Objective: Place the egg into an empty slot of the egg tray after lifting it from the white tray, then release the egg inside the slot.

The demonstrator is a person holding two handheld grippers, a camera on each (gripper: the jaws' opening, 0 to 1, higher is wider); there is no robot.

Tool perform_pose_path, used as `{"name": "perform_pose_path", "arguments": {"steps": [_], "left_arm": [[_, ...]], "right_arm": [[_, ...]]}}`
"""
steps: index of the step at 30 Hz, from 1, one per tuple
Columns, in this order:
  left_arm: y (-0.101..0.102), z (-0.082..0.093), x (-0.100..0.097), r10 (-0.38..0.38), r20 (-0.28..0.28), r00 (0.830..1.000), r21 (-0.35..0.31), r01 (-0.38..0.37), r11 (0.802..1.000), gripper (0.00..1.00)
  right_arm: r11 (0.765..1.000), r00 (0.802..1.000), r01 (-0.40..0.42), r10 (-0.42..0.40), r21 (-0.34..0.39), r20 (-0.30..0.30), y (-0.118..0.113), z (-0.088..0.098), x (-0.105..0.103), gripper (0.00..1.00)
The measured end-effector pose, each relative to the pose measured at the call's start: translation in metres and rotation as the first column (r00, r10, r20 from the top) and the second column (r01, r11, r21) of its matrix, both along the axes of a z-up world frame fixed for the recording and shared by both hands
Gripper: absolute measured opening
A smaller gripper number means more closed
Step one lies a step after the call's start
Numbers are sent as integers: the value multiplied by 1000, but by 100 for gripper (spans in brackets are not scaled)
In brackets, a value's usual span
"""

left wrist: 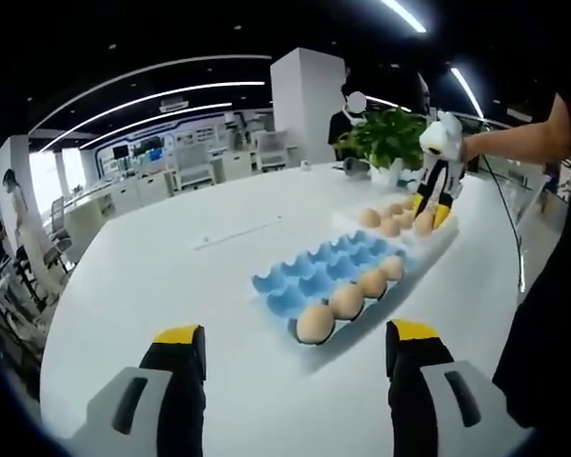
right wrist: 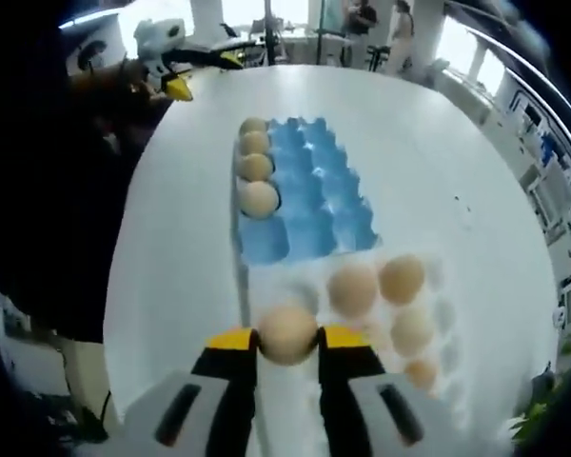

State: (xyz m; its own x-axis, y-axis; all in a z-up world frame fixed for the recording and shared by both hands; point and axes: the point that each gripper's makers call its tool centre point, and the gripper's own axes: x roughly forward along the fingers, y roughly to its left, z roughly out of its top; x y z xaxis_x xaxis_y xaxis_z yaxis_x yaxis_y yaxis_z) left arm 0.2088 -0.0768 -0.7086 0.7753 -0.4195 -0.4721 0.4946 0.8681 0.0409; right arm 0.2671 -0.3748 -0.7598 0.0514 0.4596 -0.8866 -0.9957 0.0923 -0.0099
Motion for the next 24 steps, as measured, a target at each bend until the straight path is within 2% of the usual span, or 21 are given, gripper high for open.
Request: {"name": "perform_pose_path", "arguments": {"steps": [9,15,17,24], "left_arm": [[-2,2,0,-6,3,1000,-5,6,1000,75],[1,4,-1,3,8,1000,-8,-3,1000,75],[1,4,-1,2,11,1000,-6,-2,1000,75],[1,4,-2,2,8,1000,-9,-2,1000,75]], "right_arm": [[997,998,-64,64,44,-5,39,1,-4,24],[993,994,-109,110,46,-23,59,-6,-9,24],[992,992,-120,121,40,-43,62,-9,-12,24],[988,986,-155,156,22,-54,74,-19,-13,24]]}}
